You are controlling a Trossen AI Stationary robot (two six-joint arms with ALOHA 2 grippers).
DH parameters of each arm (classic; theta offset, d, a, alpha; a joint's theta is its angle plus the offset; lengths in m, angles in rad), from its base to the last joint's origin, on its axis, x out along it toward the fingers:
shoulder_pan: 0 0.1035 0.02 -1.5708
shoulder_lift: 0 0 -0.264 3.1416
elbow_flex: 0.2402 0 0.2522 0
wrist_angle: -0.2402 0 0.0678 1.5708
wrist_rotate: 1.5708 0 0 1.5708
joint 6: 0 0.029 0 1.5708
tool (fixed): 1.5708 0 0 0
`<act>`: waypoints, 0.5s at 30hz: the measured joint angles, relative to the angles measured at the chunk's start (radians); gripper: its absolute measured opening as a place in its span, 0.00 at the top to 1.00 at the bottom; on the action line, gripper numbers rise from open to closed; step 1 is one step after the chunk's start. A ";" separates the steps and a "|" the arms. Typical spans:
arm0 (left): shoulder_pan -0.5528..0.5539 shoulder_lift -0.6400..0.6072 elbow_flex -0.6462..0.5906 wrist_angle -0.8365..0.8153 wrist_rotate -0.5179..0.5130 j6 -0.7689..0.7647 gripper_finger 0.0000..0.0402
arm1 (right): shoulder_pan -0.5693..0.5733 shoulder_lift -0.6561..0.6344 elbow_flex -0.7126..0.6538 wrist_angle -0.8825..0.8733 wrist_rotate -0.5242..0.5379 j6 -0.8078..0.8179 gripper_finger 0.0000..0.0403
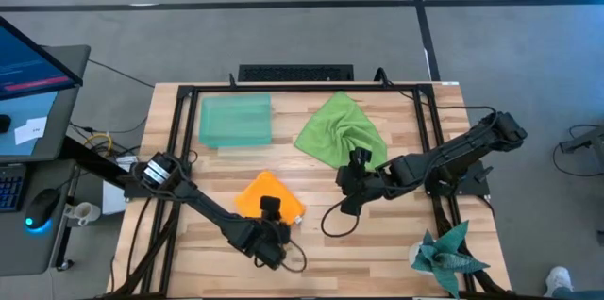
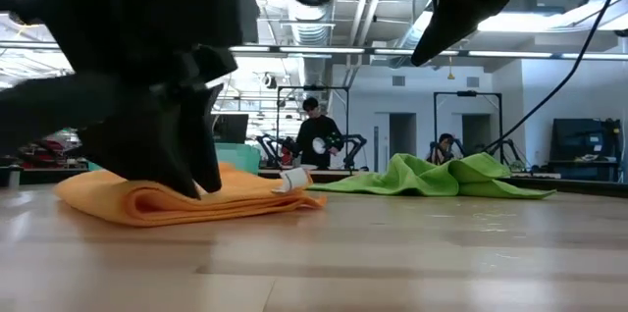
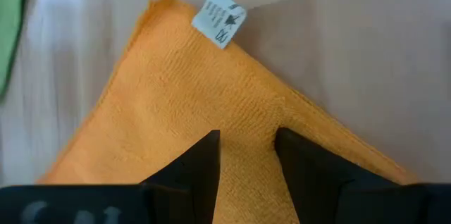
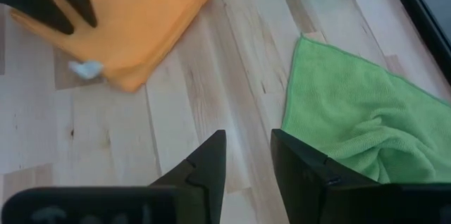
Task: Roll microfiber towels into tight, uniform cylinder then place into a basket
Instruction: Roll the yellow towel
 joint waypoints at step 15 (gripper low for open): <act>-0.116 0.008 0.214 -0.321 -0.013 -0.052 0.65 | -0.002 0.000 0.000 -0.001 0.000 -0.007 0.67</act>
